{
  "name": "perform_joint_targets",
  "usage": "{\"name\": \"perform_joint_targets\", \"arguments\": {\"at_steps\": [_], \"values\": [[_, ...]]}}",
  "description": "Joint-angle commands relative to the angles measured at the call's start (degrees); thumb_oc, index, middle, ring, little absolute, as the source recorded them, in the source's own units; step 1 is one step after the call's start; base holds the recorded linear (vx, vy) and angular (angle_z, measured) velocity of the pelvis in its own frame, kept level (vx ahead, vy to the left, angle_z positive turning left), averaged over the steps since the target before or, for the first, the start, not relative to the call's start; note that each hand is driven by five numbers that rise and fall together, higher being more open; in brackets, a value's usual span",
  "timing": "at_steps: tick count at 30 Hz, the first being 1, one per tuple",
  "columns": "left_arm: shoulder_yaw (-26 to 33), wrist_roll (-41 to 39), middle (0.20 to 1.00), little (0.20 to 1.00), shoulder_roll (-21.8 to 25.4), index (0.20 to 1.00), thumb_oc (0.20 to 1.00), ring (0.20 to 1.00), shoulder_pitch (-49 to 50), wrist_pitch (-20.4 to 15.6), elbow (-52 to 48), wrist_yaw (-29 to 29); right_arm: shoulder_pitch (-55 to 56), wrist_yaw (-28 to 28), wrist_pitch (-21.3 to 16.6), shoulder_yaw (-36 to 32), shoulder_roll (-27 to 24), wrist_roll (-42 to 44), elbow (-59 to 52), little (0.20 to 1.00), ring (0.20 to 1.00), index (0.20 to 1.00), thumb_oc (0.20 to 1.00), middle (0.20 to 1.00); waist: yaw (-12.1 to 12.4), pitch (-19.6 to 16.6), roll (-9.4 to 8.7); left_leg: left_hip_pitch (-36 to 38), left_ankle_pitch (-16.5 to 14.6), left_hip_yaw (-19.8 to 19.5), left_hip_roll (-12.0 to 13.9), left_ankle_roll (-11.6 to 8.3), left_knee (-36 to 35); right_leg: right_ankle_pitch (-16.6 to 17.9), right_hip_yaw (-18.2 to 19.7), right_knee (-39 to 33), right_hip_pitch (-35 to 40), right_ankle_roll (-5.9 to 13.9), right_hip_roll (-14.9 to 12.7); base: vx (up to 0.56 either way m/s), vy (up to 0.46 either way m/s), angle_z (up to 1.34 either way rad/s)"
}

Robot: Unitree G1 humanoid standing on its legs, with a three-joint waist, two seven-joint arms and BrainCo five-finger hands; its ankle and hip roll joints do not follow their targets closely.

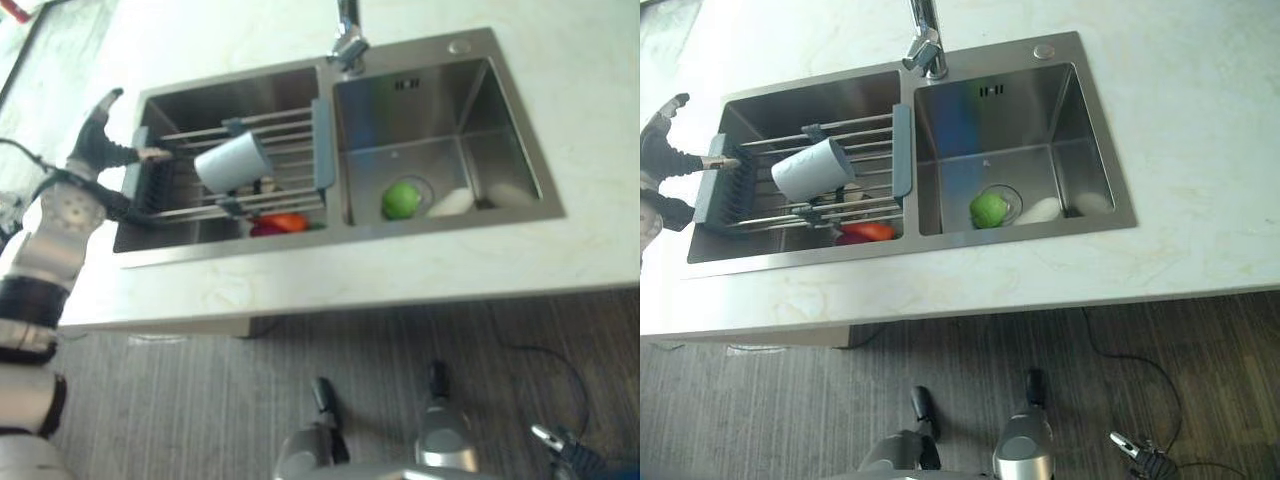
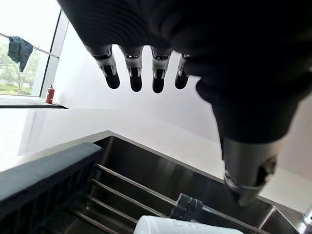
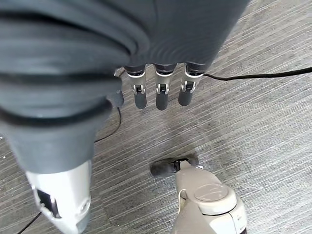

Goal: Place the dishes in the dishwasher.

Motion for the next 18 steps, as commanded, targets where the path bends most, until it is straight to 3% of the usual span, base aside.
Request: {"name": "perform_joint_targets", "arguments": {"at_steps": [1, 18], "values": [[1.2, 0.1, 1.000, 1.000, 3.8, 1.000, 1.000, 1.000, -4.0, -0.3, 2.4, 0.3, 1.3, 1.2, -1.4, -2.0, -2.6, 1.2, -0.4, 1.000, 1.000, 1.000, 1.000, 1.000, -1.3, -2.8, -0.53, -3.4, -5.7, -1.3, 3.6, -1.30, 7.4, -6.0, 3.5, 8.2, -6.2, 2.22, -3.3, -0.02, -0.071, -0.04], [-7.9, 3.1, 1.000, 1.000, -0.4, 1.000, 1.000, 1.000, -8.4, 3.1, 1.2, -7.8, 1.2, 1.5, -0.9, -2.4, -3.8, 5.0, -2.5, 1.000, 1.000, 1.000, 1.000, 1.000, -3.7, -1.1, 0.97, -5.3, -5.6, 0.0, 3.5, -1.49, 9.7, -5.4, 4.7, 9.6, -9.1, 2.31, -4.4, -0.01, -0.004, -0.02]]}}
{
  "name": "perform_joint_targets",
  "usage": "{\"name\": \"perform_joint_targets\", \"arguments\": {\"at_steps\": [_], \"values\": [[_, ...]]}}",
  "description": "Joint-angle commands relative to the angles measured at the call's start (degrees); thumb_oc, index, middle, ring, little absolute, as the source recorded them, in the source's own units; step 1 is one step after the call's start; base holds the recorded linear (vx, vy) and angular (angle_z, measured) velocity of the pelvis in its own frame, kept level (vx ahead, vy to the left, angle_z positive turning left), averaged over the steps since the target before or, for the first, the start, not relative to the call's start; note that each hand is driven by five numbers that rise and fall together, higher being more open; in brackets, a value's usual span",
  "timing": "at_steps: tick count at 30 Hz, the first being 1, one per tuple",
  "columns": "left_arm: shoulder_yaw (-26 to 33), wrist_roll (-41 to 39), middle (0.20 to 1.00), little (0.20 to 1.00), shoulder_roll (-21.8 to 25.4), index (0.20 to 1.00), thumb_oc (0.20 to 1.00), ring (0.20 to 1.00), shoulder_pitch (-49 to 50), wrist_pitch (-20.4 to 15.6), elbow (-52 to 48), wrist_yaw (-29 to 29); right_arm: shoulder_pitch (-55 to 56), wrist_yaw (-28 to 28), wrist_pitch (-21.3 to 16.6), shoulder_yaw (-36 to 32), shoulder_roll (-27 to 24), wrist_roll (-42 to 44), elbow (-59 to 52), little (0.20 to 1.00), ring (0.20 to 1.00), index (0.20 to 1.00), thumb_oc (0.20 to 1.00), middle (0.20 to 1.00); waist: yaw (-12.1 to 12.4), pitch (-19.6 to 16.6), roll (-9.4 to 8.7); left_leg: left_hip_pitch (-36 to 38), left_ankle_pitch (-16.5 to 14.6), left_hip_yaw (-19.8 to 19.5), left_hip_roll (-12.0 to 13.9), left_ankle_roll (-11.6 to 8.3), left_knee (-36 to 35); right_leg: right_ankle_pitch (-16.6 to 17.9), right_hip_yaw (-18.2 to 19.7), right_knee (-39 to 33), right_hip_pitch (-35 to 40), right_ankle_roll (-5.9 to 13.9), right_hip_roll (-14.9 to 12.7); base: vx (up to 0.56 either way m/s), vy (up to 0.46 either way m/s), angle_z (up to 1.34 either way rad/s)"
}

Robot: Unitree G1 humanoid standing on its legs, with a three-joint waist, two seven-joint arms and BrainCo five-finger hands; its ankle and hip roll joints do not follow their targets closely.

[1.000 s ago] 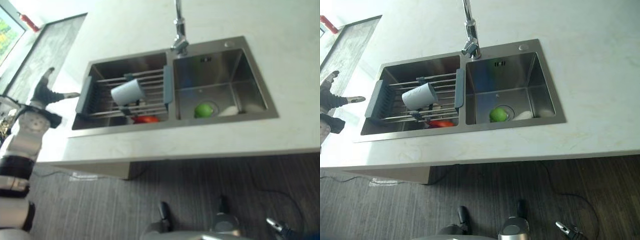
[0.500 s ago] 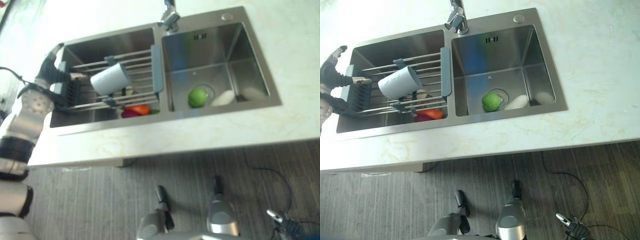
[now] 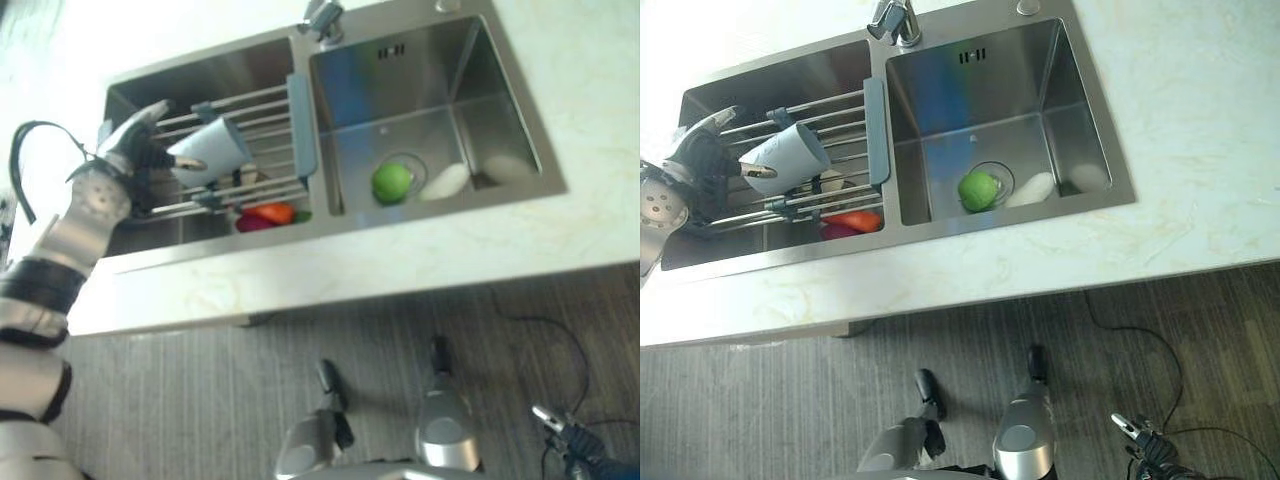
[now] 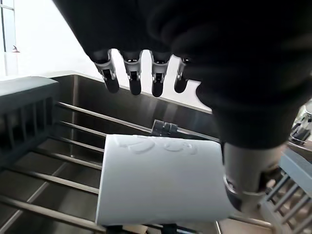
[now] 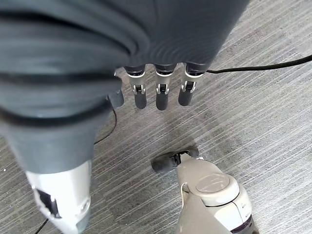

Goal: Place the dishes in the dishwasher.

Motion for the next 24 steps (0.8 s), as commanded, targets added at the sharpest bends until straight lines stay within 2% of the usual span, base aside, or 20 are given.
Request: {"name": "perform_joint_targets", "arguments": {"at_steps": [1, 5, 8, 12, 19, 24], "values": [[2.1, 2.6, 1.000, 1.000, -0.3, 1.000, 1.000, 1.000, -2.5, 0.5, 2.3, 0.0, 2.8, 0.0, -0.3, -1.8, -3.8, 1.5, -1.1, 1.000, 1.000, 1.000, 1.000, 1.000, -1.7, -3.9, -0.25, -4.6, -5.9, -0.8, 4.3, -1.61, 9.7, -5.5, 3.5, 8.6, -7.2, 2.19, -3.7, 0.00, 0.000, 0.00], [1.3, 3.4, 1.000, 1.000, -0.8, 1.000, 1.000, 1.000, -2.5, 1.4, 2.6, -0.8, 2.9, -0.7, -0.3, -1.8, -4.1, 1.8, -1.7, 1.000, 1.000, 1.000, 1.000, 1.000, -2.2, -3.7, -0.13, -4.5, -5.8, -0.3, 4.3, -1.64, 9.7, -5.4, 3.6, 8.6, -7.5, 2.26, -4.0, 0.00, 0.000, 0.00], [1.2, 4.6, 1.000, 1.000, -0.8, 1.000, 1.000, 1.000, -2.4, 0.7, 3.3, 0.9, 3.0, -0.9, -0.3, -1.7, -4.3, 1.8, -1.9, 1.000, 1.000, 1.000, 1.000, 1.000, -2.4, -3.6, -0.12, -4.6, -5.7, 0.0, 4.4, -1.71, 9.8, -5.3, 3.7, 8.8, -7.8, 2.25, -4.1, 0.00, 0.000, 0.00], [1.0, 6.8, 1.000, 1.000, -0.9, 1.000, 1.000, 1.000, -3.1, 1.7, 4.4, 2.8, 3.0, -1.0, -0.8, -1.6, -4.4, 2.0, -2.0, 1.000, 1.000, 1.000, 1.000, 1.000, -2.7, -3.2, -0.27, -5.2, -5.5, 0.4, 4.7, -1.91, 10.0, -5.0, 3.9, 9.0, -8.7, 2.31, -4.3, -0.01, 0.013, -0.05], [1.3, 10.1, 1.000, 1.000, -2.6, 1.000, 1.000, 1.000, -5.6, 4.6, 8.6, 8.8, 1.9, -1.1, -1.5, -0.8, -4.2, 3.1, -2.6, 1.000, 1.000, 1.000, 1.000, 1.000, -3.2, -0.9, -1.47, -8.2, -5.3, 0.6, 5.6, -2.29, 11.4, -4.6, 4.4, 10.3, -12.2, 2.08, -4.4, -0.05, -0.012, -0.08], [0.8, 11.5, 1.000, 1.000, -3.2, 1.000, 1.000, 1.000, -7.1, 5.2, 10.8, 10.3, 0.9, -1.2, -2.3, 0.4, -4.1, 3.2, -3.4, 1.000, 1.000, 1.000, 1.000, 1.000, -3.3, 0.5, -2.18, -10.3, -5.2, 0.5, 6.1, -2.35, 12.6, -4.5, 4.8, 11.4, -14.4, 1.93, -4.3, -0.04, -0.003, 0.01]]}}
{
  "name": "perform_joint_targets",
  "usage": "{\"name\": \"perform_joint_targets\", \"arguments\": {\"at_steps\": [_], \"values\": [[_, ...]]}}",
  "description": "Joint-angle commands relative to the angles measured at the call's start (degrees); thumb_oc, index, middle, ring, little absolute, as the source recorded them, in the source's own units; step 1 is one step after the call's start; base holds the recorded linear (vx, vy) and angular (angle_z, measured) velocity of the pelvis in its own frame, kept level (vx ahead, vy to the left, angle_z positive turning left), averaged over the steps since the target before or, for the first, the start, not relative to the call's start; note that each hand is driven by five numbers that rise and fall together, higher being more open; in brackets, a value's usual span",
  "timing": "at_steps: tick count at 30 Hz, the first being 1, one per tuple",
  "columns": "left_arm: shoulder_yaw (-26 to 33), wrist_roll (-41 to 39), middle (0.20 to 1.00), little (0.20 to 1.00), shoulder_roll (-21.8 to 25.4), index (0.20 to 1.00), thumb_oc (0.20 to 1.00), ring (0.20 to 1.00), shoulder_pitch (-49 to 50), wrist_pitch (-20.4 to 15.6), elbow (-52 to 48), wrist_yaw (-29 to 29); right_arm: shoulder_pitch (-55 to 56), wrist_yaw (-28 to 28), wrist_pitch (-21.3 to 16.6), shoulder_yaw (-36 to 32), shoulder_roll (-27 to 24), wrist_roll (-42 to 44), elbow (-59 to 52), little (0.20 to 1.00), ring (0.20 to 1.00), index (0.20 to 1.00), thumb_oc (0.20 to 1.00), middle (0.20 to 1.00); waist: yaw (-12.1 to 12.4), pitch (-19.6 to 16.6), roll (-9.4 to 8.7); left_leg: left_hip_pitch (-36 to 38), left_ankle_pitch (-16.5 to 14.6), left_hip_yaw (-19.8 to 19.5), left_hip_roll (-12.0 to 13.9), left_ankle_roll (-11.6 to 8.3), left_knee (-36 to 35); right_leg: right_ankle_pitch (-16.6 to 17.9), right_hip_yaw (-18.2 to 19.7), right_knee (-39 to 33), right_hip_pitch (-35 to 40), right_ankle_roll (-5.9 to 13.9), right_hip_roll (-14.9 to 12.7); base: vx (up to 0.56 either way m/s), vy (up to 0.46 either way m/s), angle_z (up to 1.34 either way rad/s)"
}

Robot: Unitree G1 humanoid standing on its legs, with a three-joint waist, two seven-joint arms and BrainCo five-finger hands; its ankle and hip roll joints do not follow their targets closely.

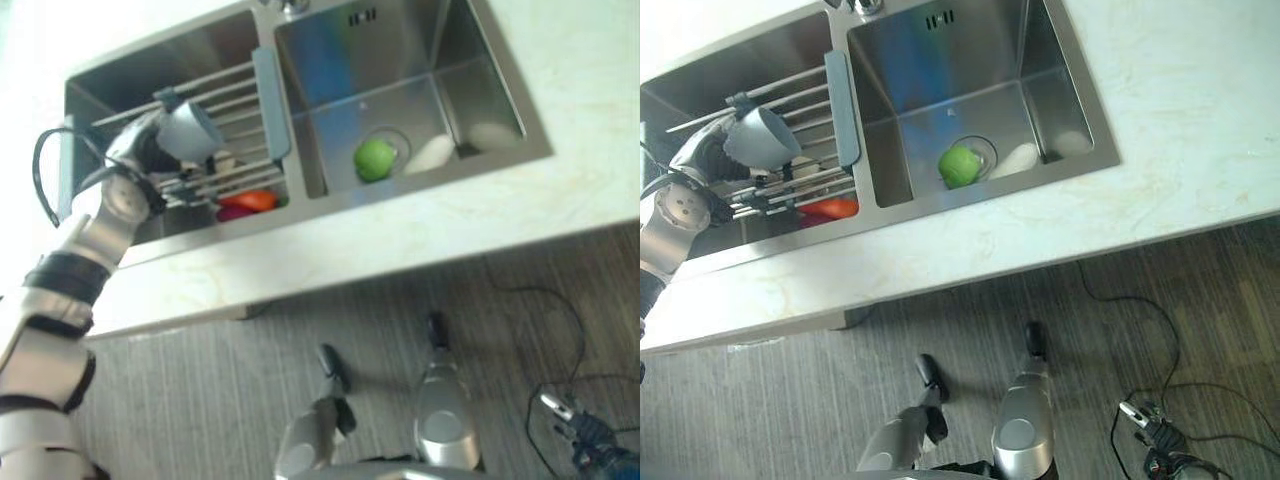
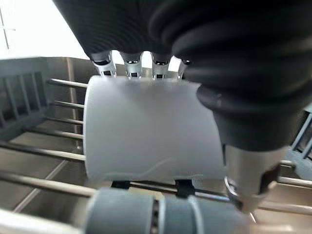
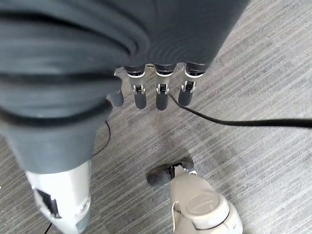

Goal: Place the dishes in the dishwasher.

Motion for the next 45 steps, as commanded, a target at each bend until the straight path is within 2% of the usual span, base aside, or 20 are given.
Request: {"name": "perform_joint_targets", "arguments": {"at_steps": [1, 10, 16, 17, 18, 19, 24, 28, 33, 40, 45], "values": [[3.6, 3.2, 1.000, 1.000, 1.4, 1.000, 1.000, 1.000, -2.5, 0.3, 4.6, 1.7, 1.6, -0.7, -1.5, 0.4, -1.8, 2.0, -1.9, 1.000, 1.000, 1.000, 1.000, 1.000, -1.2, -2.3, -1.89, -5.5, -6.4, -1.5, 6.8, -3.66, 11.7, -4.8, 2.2, 7.1, -6.6, 1.34, -3.0, -0.04, -0.011, 0.01], [2.0, 4.1, 1.000, 1.000, 0.2, 1.000, 1.000, 1.000, -4.6, 1.4, 6.3, 0.7, 0.8, -1.0, -1.8, 2.0, -1.6, 2.5, -3.6, 1.000, 1.000, 1.000, 1.000, 1.000, -1.2, -0.5, -3.27, -8.1, -6.3, -2.2, 7.2, -3.68, 12.9, -4.4, 2.3, 8.0, -9.0, 1.28, -3.0, -0.01, 0.000, 0.00], [0.9, 4.0, 1.000, 1.000, 0.2, 1.000, 1.000, 1.000, -5.9, 1.0, 7.1, -2.5, 0.4, -0.9, -2.1, 2.2, -1.8, 2.8, -3.9, 1.000, 1.000, 1.000, 1.000, 1.000, -1.2, 0.3, -3.69, -8.6, -6.5, -2.2, 7.4, -3.69, 13.4, -4.4, 2.2, 8.4, -9.5, 1.42, -3.2, 0.00, 0.000, 0.00], [0.2, 5.4, 0.473, 0.473, 0.1, 0.473, 0.473, 0.473, -6.4, 1.4, 7.3, -4.9, 0.2, -0.7, -2.3, 2.3, -1.9, 3.1, -3.8, 1.000, 1.000, 1.000, 1.000, 1.000, -1.2, 0.4, -3.74, -8.9, -6.5, -2.3, 7.5, -3.66, 13.6, -4.3, 2.2, 8.5, -9.7, 1.41, -3.2, 0.00, 0.000, 0.00], [-0.3, 6.3, 0.247, 0.247, 0.1, 0.247, 0.247, 0.247, -6.5, 1.4, 7.3, -6.3, 0.0, -0.7, -2.2, 2.4, -2.0, 3.2, -4.0, 1.000, 1.000, 1.000, 1.000, 1.000, -1.1, 0.5, -3.76, -9.1, -6.5, -2.4, 7.5, -3.72, 13.7, -4.3, 2.1, 8.5, -9.8, 1.44, -3.2, 0.00, 0.000, 0.00], [-0.8, 6.3, 0.200, 0.200, 0.2, 0.200, 0.200, 0.200, -6.6, 1.5, 7.6, -7.3, -0.1, -0.6, -2.2, 2.3, -2.1, 3.1, -4.0, 1.000, 1.000, 1.000, 1.000, 1.000, -1.2, 0.6, -3.77, -9.3, -6.5, -2.4, 7.5, -3.74, 13.8, -4.3, 2.1, 8.6, -9.9, 1.42, -3.2, -0.02, 0.003, 0.05], [-3.1, 6.2, 0.200, 0.200, 0.9, 0.200, 0.200, 0.200, -7.2, 0.8, 9.0, -15.3, -0.6, -0.2, -2.1, 2.1, -3.1, 3.9, -4.4, 1.000, 1.000, 1.000, 1.000, 1.000, -1.3, 1.0, -3.91, -9.5, -6.5, -2.3, 7.6, -3.64, 14.1, -3.9, 1.9, 8.5, -10.2, 1.52, -3.3, 0.00, 0.001, 0.01], [-3.5, 4.2, 0.200, 0.200, 1.4, 0.200, 0.200, 0.200, -7.2, 0.1, 9.7, -17.4, -0.4, 0.8, -2.7, 1.8, -3.5, 4.0, -3.8, 1.000, 1.000, 1.000, 1.000, 1.000, -1.3, 0.8, -3.70, -9.1, -6.7, -2.0, 7.6, -3.53, 14.1, -3.9, 1.8, 8.5, -10.0, 1.56, -3.4, 0.00, 0.000, 0.00], [-2.4, 0.7, 0.200, 0.200, 2.1, 0.200, 0.200, 0.200, -6.2, -1.3, 9.2, -16.6, -0.1, 0.8, -2.8, 1.7, -3.7, 4.0, -4.3, 1.000, 1.000, 1.000, 1.000, 1.000, -1.2, 0.4, -3.37, -8.6, -6.7, -1.7, 7.6, -3.50, 14.0, -4.0, 1.6, 8.5, -9.7, 1.58, -3.6, 0.00, 0.000, 0.00], [-0.3, -0.5, 0.200, 0.200, 4.1, 0.200, 0.200, 0.200, -4.2, -6.9, 5.5, -10.8, 1.4, 0.8, -3.5, 1.6, -2.9, 4.1, -3.8, 1.000, 1.000, 1.000, 1.000, 1.000, -0.2, -1.7, -3.05, -6.4, -7.1, -1.4, 7.3, -3.31, 12.9, -4.5, 0.1, 7.6, -7.1, 1.61, -3.9, 0.00, 0.000, 0.00], [1.8, 2.6, 0.200, 0.200, 6.5, 0.200, 0.200, 0.200, -3.2, -10.0, -0.2, -1.4, 3.2, -0.2, -3.6, 2.1, -1.3, 4.2, -4.7, 1.000, 1.000, 1.000, 1.000, 1.000, 0.8, -4.4, -3.18, -3.8, -7.0, -1.6, 7.1, -3.28, 11.4, -5.1, -1.5, 6.3, -3.5, 1.40, -3.2, 0.01, -0.047, 0.03]]}}
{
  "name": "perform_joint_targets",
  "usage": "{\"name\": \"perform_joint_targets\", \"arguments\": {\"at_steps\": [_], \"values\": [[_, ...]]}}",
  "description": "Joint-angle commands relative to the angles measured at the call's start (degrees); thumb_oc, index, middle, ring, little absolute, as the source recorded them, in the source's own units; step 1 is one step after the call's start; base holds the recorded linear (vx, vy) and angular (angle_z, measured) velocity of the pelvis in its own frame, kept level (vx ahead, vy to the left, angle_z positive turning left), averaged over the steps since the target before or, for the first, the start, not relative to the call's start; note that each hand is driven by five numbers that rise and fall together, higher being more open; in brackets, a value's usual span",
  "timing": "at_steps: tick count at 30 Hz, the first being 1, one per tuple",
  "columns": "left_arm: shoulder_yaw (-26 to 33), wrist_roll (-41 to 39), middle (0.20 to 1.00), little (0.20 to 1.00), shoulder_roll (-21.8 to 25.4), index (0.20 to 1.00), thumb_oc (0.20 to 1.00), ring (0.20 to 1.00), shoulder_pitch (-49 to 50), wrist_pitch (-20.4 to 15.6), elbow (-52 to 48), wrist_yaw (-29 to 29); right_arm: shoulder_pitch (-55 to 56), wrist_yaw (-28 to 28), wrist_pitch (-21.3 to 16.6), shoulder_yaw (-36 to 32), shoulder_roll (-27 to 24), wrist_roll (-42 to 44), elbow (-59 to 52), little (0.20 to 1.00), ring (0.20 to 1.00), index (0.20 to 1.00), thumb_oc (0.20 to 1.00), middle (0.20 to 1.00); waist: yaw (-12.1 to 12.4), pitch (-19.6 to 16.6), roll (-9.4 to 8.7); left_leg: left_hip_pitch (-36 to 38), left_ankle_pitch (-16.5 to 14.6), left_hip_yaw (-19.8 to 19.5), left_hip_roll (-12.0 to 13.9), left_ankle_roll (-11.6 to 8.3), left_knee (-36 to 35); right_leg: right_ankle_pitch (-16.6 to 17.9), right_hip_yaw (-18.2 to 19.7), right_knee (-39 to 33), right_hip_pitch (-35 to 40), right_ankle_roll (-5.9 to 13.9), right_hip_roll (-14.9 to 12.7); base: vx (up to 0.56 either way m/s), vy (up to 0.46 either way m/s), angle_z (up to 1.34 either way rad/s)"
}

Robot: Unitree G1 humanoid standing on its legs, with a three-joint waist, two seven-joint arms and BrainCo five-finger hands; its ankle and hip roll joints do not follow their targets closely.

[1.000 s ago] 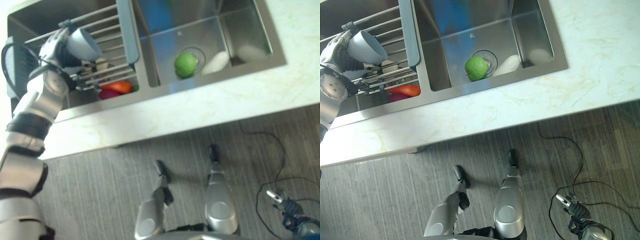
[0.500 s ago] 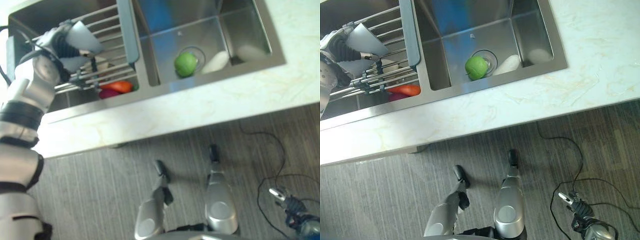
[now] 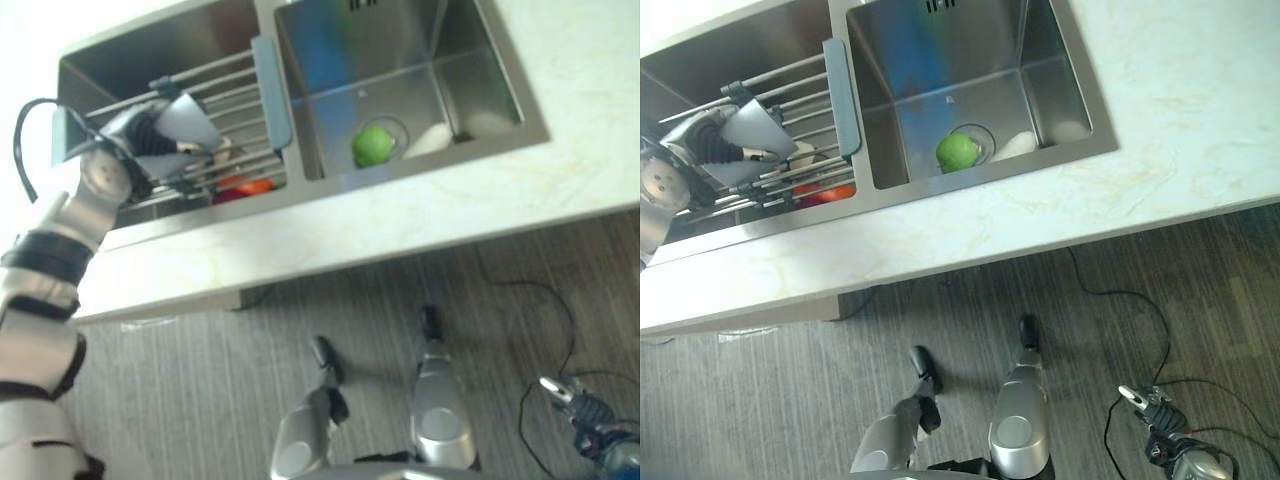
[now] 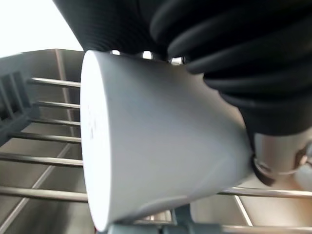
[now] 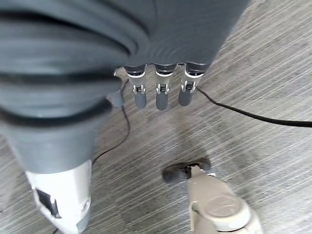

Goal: Place the dishes in the dishwasher.

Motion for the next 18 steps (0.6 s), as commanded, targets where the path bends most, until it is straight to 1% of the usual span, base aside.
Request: {"name": "perform_joint_targets", "arguments": {"at_steps": [1, 5, 9, 10, 11, 14, 15, 17, 18], "values": [[4.3, 3.2, 0.200, 0.200, 4.5, 0.200, 0.200, 0.200, -0.9, -3.0, -0.5, 8.3, 4.0, -0.8, -1.3, -0.1, 0.2, 3.0, -1.8, 1.000, 1.000, 1.000, 1.000, 1.000, 0.0, -2.6, -1.86, -2.7, -7.2, -0.5, 6.8, -3.61, 9.2, -5.9, -1.2, 4.8, -3.2, 1.99, -3.2, 0.00, -0.052, 0.08], [6.0, 8.2, 0.200, 0.200, 7.3, 0.200, 0.200, 0.200, 0.2, -3.1, -6.4, 14.3, 5.2, -1.8, 0.4, 0.1, 1.3, 2.5, -2.7, 1.000, 1.000, 1.000, 1.000, 1.000, 0.8, -4.9, -1.47, -0.1, -6.8, -0.5, 6.7, -3.79, 7.5, -6.8, -2.8, 3.5, 0.6, 1.76, -2.6, 0.02, -0.049, 0.09], [7.7, 10.9, 0.200, 0.200, 9.6, 0.200, 0.200, 0.200, 2.1, -3.5, -11.0, 16.7, 6.0, -2.5, 1.4, -0.3, 2.1, 2.2, -2.2, 1.000, 1.000, 1.000, 1.000, 1.000, 1.4, -7.0, -0.87, 2.3, -6.5, -0.4, 6.6, -3.95, 6.2, -7.5, -4.0, 2.5, 3.8, 1.70, -2.2, 0.01, -0.013, 0.01], [8.2, 12.1, 0.200, 0.200, 10.2, 0.200, 0.200, 0.200, 2.7, -3.8, -12.3, 18.0, 6.3, -2.6, 1.5, -0.5, 2.3, 1.9, -2.0, 1.000, 1.000, 1.000, 1.000, 1.000, 1.5, -7.7, -0.71, 3.0, -6.5, -0.3, 6.6, -3.98, 6.0, -7.7, -4.4, 2.4, 4.5, 1.64, -2.2, 0.01, -0.042, 0.08], [8.6, 13.5, 0.200, 0.200, 11.5, 0.200, 0.200, 0.200, 3.2, -3.8, -14.6, 19.9, 6.8, -2.9, 1.8, -0.6, 2.8, 1.0, -1.0, 1.000, 1.000, 1.000, 1.000, 1.000, 1.8, -9.2, -0.50, 4.1, -6.5, -0.2, 6.7, -4.03, 5.7, -8.2, -5.2, 2.3, 6.1, 1.43, -1.9, 0.00, -0.072, 0.08], [9.1, 12.3, 0.200, 0.200, 12.2, 0.200, 0.200, 0.200, 3.7, -2.7, -17.3, 21.4, 7.0, -4.0, 2.6, -0.4, 3.9, -0.1, 0.8, 1.000, 1.000, 1.000, 1.000, 1.000, 2.4, -11.1, -0.42, 5.6, -6.6, -0.4, 6.7, -3.94, 5.2, -8.7, -6.1, 2.1, 8.0, 1.14, -1.5, -0.03, -0.129, 0.04], [10.4, 11.0, 0.200, 0.200, 12.3, 0.200, 0.200, 0.200, 4.6, -2.5, -19.3, 22.1, 7.1, -3.6, 1.5, -0.2, 4.5, -4.2, 2.0, 1.000, 1.000, 1.000, 1.000, 1.000, 3.1, -12.3, -0.44, 6.5, -6.7, -0.9, 6.5, -3.84, 5.0, -9.0, -6.4, 1.8, 9.2, 0.85, -1.1, -0.04, -0.192, 0.04], [12.8, 9.6, 0.200, 0.200, 12.2, 0.200, 0.200, 0.200, 6.7, -2.1, -21.4, 22.7, 7.3, -2.6, -0.2, 1.0, 5.2, -8.5, 1.8, 1.000, 1.000, 1.000, 1.000, 1.000, 3.8, -13.4, -0.59, 7.3, -6.9, -1.9, 6.3, -3.73, 4.8, -9.6, -6.2, 1.8, 10.3, 0.34, -0.5, -0.07, -0.226, 0.12], [15.0, 8.9, 0.200, 0.200, 12.0, 0.200, 0.200, 0.200, 8.7, -1.5, -22.7, 21.7, 7.3, -2.3, -0.4, 2.0, 5.6, -9.8, 0.9, 1.000, 1.000, 1.000, 1.000, 1.000, 4.2, -13.9, -0.76, 7.6, -7.1, -2.5, 6.2, -3.70, 4.8, -10.2, -5.9, 1.9, 10.8, 0.00, 0.0, -0.14, -0.293, 0.15]]}}
